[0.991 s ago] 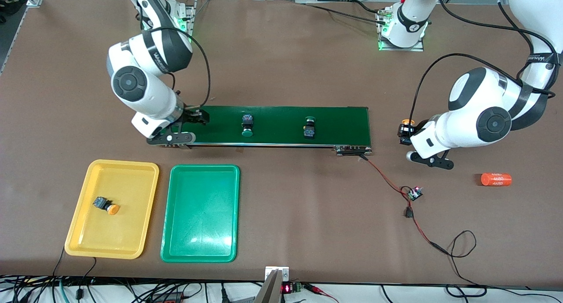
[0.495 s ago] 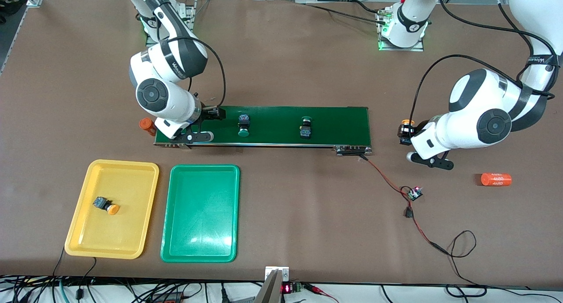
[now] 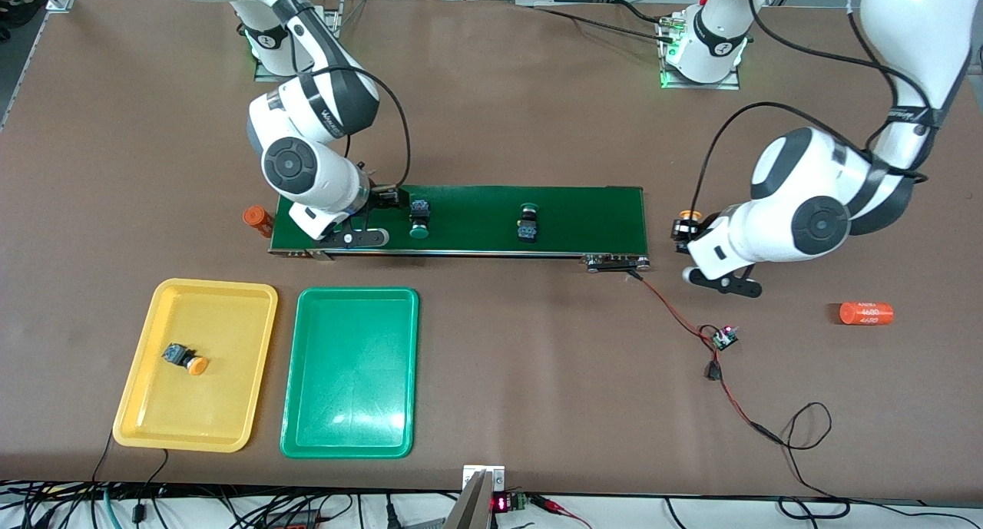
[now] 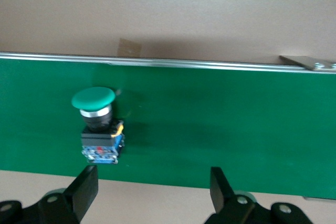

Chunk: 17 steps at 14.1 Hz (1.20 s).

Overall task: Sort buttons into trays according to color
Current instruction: 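Grasp a green-capped button with the right gripper while the left gripper reaches the belt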

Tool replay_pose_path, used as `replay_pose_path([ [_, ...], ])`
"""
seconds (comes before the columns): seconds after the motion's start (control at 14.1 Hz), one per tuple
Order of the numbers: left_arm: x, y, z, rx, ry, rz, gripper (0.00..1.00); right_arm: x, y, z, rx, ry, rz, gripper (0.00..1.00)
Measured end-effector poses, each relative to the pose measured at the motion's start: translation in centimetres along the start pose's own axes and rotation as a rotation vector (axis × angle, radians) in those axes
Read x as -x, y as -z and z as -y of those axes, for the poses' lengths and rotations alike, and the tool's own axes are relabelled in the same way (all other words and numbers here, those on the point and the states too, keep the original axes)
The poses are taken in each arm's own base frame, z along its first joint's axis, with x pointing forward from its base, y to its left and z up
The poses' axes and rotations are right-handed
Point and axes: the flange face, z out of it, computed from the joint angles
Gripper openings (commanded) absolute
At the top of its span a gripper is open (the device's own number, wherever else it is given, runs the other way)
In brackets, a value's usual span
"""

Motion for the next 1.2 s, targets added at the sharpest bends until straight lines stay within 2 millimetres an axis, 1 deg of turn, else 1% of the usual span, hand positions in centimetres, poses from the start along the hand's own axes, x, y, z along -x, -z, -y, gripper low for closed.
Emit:
replay_pose_path([
  [0.14,0.2,-0.6,-1.1,0.012,0.009,-0.022,0.00,-0.1,-1.0,0.7,-0.004,-0.022,-0.005,0.95],
  [0.42,1.0,-1.8,-2.5,0.008,0.020,-0.065,0.00,-0.4,-2.2,0.8,-0.006,-0.088,0.003,0.95],
  [0.57,1.3,-2.5,-3.4,0.006,0.020,-0.082,0.00,-0.5,-2.5,0.9,-0.008,-0.100,0.001,0.95],
  [0.78,1.7,-3.9,-4.6,0.012,0.022,-0.101,0.00,-0.6,-2.5,1.1,-0.012,-0.115,-0.004,0.95],
  [0.99,2.2,-5.5,-5.3,0.027,0.027,-0.118,0.00,-0.4,-2.8,1.7,-0.015,-0.113,-0.011,0.95],
  [1.06,2.5,-6.3,-5.5,0.034,0.034,-0.123,0.00,-0.4,-3.3,1.9,-0.015,-0.111,-0.008,0.95],
  [1.2,2.6,-6.6,-5.5,0.044,0.051,-0.128,0.00,-0.4,-4.1,2.1,-0.011,-0.107,0.000,0.95],
])
